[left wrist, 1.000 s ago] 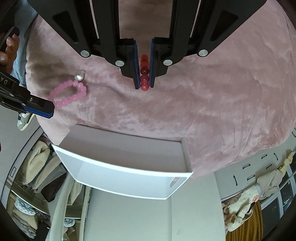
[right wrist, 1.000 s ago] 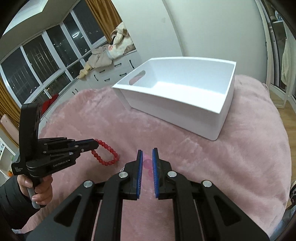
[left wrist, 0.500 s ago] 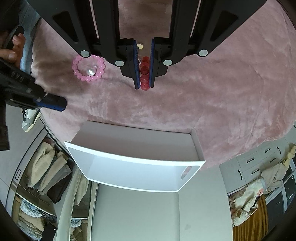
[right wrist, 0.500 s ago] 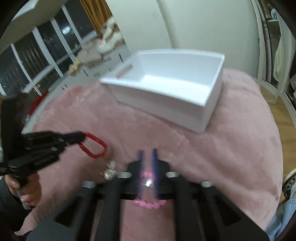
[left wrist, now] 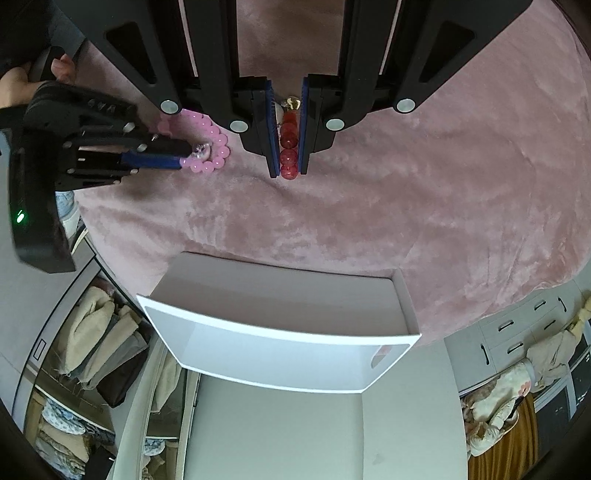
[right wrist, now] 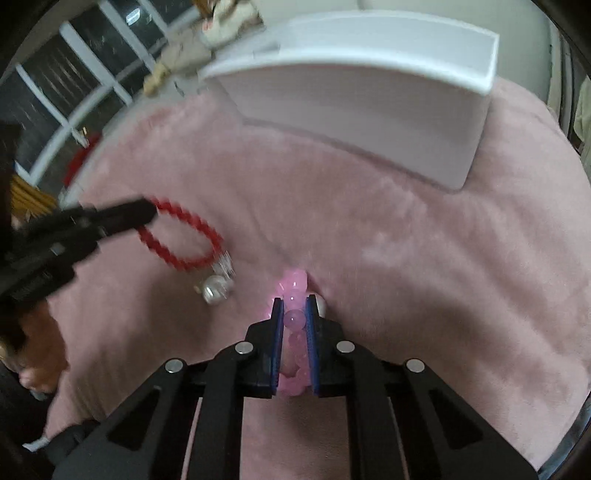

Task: Organize jewelry
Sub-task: 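Lift both held bracelets and carry them toward the white box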

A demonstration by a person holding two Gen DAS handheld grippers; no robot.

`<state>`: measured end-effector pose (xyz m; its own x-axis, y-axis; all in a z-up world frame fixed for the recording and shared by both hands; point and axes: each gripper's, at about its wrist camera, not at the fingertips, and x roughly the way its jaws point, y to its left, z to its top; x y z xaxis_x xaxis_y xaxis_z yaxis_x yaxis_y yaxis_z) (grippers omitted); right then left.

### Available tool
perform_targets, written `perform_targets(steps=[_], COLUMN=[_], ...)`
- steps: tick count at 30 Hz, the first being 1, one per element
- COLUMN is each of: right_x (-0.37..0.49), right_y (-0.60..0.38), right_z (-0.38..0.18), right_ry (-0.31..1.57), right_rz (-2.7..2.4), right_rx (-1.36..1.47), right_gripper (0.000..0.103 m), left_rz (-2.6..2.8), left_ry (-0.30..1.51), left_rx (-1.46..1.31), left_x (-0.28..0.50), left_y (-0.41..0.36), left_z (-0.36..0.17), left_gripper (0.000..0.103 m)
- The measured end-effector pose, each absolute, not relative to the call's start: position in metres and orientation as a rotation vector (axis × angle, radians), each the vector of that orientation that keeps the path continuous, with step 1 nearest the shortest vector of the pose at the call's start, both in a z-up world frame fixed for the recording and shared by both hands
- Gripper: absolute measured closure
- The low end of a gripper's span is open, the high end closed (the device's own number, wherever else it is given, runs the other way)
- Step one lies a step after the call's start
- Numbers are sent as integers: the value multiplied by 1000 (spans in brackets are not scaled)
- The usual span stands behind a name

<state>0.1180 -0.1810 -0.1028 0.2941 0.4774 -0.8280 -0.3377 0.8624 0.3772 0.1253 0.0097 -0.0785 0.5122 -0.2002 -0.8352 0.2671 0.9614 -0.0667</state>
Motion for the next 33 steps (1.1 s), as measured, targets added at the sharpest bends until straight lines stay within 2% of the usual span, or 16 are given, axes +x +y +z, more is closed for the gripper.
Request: perform_targets(steps=[15, 33], right_x=[103, 99], right_y=[-208, -219], right_z=[-55, -15], right_ry=[930, 814], right_rz=[554, 504], right_rx=[256, 290], right_gripper=[91, 91], left_rz=[-279, -305], left_ry=[952, 897], left_rx=[47, 50], left_x=[120, 133], left_y=[21, 24], left_z=[-54, -26], left_gripper=[88, 88])
